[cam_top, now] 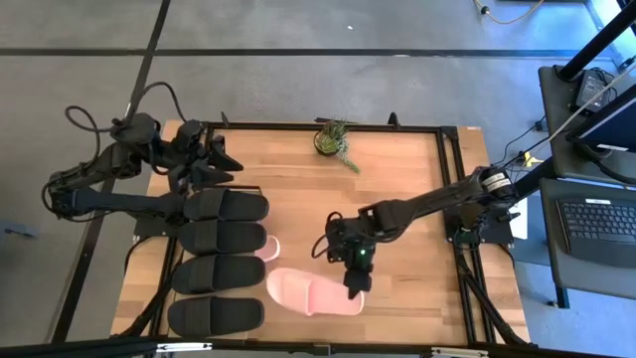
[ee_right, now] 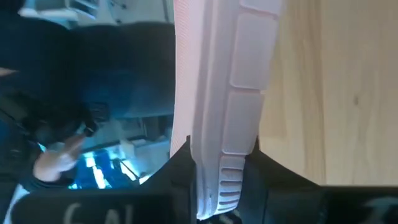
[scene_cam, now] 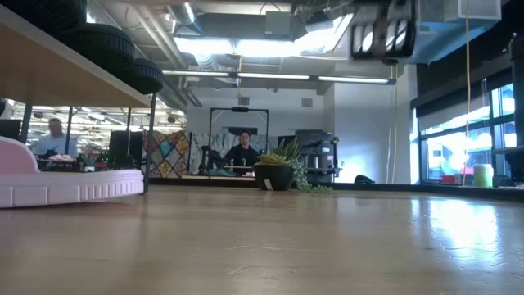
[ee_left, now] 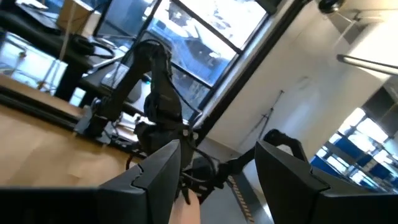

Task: Pick and place slides into the shelf
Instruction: Put the pink slipper under the shelf

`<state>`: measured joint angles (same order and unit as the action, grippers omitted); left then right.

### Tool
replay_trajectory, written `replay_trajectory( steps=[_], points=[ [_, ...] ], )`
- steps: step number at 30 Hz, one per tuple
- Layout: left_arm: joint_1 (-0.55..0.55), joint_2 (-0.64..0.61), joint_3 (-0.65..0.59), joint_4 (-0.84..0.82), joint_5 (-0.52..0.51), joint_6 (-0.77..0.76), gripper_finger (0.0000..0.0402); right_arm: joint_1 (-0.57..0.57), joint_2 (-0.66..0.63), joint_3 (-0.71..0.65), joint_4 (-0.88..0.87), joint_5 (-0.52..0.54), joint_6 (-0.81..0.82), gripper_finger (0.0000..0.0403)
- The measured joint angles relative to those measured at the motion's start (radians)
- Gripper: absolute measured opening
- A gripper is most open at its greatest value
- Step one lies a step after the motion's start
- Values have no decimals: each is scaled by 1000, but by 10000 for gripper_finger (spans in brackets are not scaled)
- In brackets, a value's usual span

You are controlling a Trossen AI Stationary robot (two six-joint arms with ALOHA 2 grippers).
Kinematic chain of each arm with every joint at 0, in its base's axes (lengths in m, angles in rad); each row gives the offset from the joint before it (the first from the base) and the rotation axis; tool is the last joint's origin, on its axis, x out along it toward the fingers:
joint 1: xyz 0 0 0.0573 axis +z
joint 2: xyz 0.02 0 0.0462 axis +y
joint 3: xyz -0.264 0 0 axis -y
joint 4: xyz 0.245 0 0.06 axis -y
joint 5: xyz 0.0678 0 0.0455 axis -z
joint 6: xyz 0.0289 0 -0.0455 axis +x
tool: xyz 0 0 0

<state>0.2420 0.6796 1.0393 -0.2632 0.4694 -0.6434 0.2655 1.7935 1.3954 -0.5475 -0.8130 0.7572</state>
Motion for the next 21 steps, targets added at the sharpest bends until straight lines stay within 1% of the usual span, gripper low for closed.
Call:
replay_trajectory(
  steps=[3, 8, 11, 13, 16, 21],
  points=[
    [0, 0, 0, -3, -42, 1, 199, -29, 0, -102, 155, -21, 25, 73],
    [0, 1, 0, -3, -118, 2, 199, -74, 0, -268, 394, -20, 104, 73],
    [0, 1, 0, -3, -144, 2, 199, -94, 0, -344, 526, -18, 157, 73],
    [0, 1, 0, -3, -147, 2, 199, -101, 0, -372, 582, -18, 183, 73],
    [0, 1, 0, -3, -147, 13, 198, -102, 0, -387, 603, -18, 184, 73],
    [0, 1, 0, -6, -147, 52, 198, -95, 53, -344, 618, -21, 181, 73]
  ],
)
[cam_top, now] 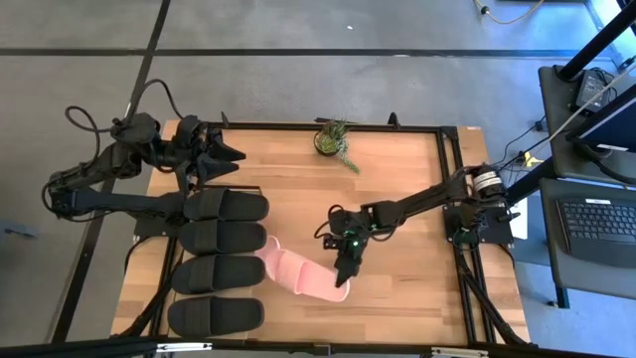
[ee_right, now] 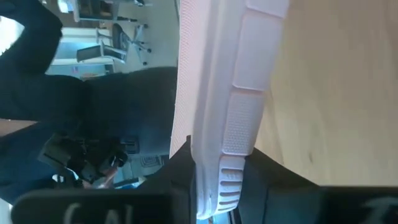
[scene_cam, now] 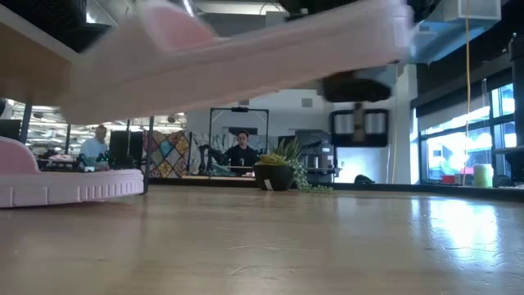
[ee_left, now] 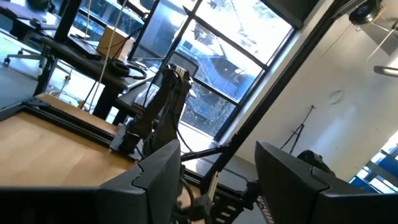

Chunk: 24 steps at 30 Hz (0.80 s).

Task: Pick and place slides into the shelf
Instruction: Put the pink slipper under the shelf

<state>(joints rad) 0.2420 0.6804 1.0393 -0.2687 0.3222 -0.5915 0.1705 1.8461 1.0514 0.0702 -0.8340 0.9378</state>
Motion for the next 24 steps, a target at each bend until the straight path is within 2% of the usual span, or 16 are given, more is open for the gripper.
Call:
replay_trajectory(
  steps=[5, 15, 24],
  points=[
    [0, 2, 0, -2, -1, 1, 198, 16, 119, 89, 47, -8, -5, 73],
    [0, 2, 0, -13, 0, 0, 198, 55, 388, 365, 49, -129, -61, 72],
    [0, 2, 0, -81, 7, -3, 198, 42, 536, 552, 48, -158, -94, 72]
  ],
)
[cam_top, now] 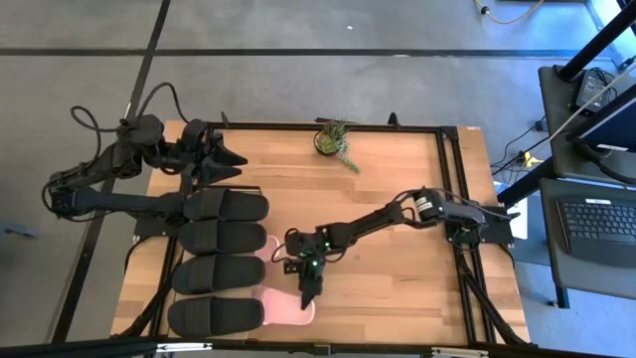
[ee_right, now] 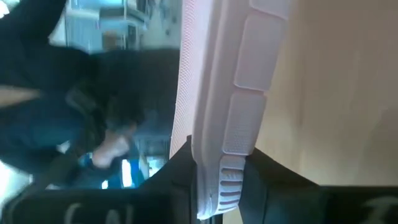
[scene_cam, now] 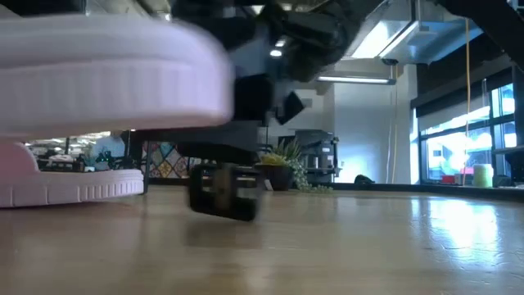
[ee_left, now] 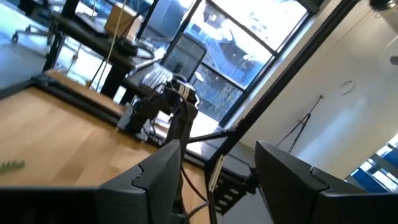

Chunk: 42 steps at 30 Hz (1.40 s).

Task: Pick and place slides into the shelf
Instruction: Put the pink slipper under the shelf

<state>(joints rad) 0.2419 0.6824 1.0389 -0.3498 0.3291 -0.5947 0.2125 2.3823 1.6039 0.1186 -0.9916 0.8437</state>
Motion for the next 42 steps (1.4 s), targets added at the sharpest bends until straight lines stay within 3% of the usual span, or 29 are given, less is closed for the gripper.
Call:
replay_trajectory(
  steps=[13, 19, 24, 28, 42],
  points=[
    [0, -3, 0, -33, 6, -4, 198, -22, 180, 285, 44, 56, 41, 72],
    [0, -3, 0, -32, 64, -4, 198, -22, 181, 289, 40, 76, 56, 75],
    [0, -3, 0, -32, 84, -4, 198, -25, 179, 291, -32, 73, 86, 151],
    [0, -3, 0, -32, 84, -4, 198, -26, 179, 290, -44, 70, 74, 188],
    [0, -3, 0, -32, 84, -4, 199, -27, 179, 288, -44, 74, 68, 187]
  ],
)
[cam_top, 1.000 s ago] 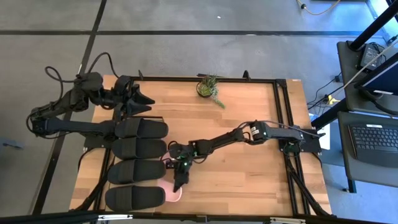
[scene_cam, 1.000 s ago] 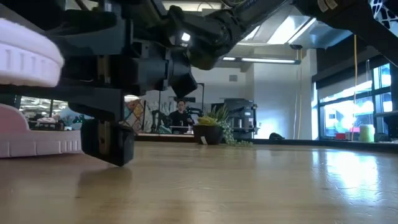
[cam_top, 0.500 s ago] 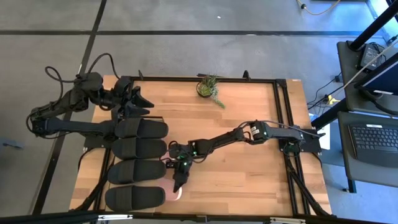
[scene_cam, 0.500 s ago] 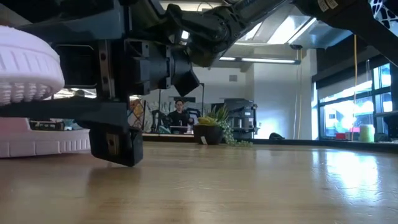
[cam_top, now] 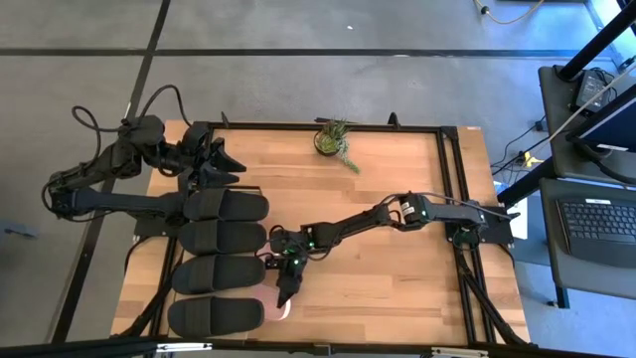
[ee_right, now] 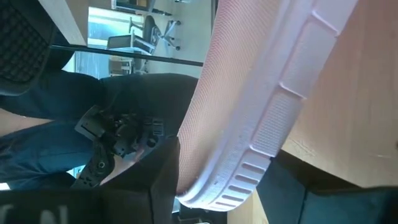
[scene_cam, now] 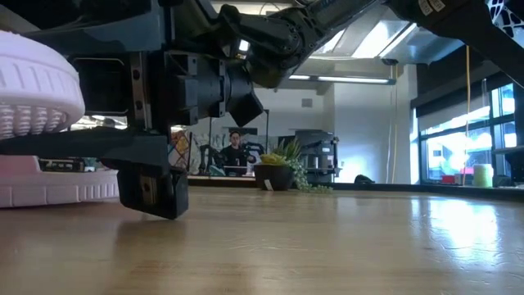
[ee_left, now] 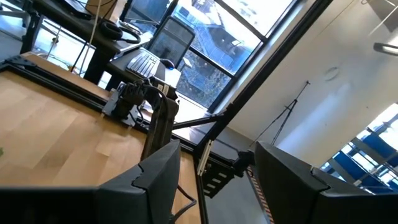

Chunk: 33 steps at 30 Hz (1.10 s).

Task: Pick and place slides into the shelf
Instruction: Put the pink slipper under the shelf

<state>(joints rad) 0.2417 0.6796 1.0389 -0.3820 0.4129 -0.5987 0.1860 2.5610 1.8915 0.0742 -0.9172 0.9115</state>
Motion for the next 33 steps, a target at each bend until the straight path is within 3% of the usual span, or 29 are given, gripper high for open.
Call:
replay_trajectory(
  steps=[10, 27, 33],
  points=[
    [0, 0, 0, 0, 0, 0, 199, 0, 0, -1, 28, -4, -93, 187],
    [0, 0, 0, 0, 0, 0, 199, 0, -1, 0, 13, 51, -28, 187],
    [0, 0, 0, -1, 0, 0, 199, 0, -24, -2, -68, 105, -55, 187]
  ],
)
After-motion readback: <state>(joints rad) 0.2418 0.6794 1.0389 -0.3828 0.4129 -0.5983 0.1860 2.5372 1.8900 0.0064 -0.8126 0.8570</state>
